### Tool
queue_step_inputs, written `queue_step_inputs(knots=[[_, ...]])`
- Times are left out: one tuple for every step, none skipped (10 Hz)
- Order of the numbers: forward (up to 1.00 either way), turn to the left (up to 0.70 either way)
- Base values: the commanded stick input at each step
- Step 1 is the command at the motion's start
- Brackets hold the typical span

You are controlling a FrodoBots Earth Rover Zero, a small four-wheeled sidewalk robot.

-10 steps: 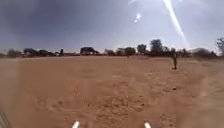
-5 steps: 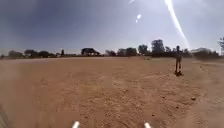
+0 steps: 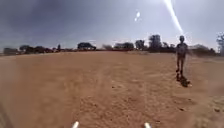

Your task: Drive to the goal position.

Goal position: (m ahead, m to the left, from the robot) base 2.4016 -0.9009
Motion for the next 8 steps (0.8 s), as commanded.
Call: queue_step_inputs(knots=[[1.0,0.0],[1.0,0.0],[1.0,0.0],[1.0,0.0],[1.0,0.0],[1.0,0.0],[1.0,0.0],[1.0,0.0]])
